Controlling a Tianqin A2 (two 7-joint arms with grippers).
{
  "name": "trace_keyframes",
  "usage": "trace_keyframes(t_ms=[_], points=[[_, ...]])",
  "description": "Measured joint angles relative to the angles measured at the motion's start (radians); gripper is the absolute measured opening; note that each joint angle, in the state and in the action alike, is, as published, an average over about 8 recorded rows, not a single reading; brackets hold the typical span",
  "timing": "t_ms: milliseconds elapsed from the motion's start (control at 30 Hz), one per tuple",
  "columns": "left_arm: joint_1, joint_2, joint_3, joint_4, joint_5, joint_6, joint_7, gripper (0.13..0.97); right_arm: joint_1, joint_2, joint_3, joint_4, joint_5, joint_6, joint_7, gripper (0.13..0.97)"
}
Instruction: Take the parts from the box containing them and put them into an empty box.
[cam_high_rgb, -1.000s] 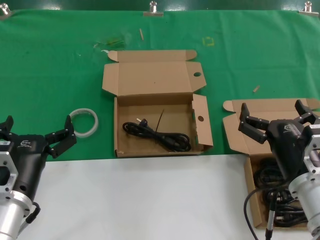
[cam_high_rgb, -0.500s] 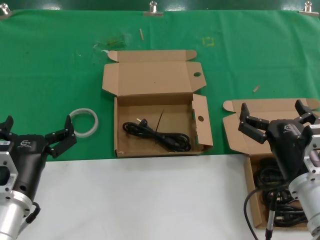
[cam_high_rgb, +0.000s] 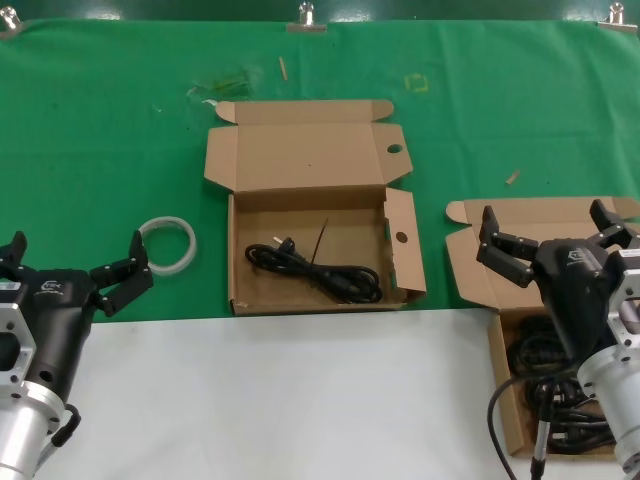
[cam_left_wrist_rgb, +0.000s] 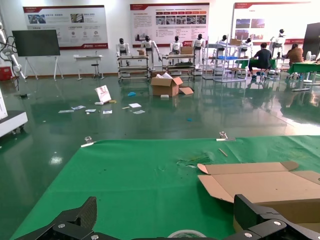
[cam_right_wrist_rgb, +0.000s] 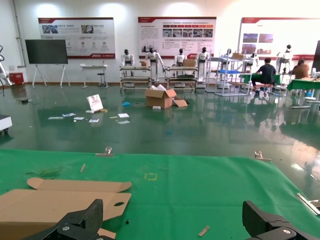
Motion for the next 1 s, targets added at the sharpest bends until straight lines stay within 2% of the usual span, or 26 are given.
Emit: trace_keyframes(t_ms=[1000], points=[[0.000,0.000,0.000,0.000,0.000,0.000,0.000,0.965,0.000,0.000,0.000,0.000,0.000,0.000,0.000,0.966]])
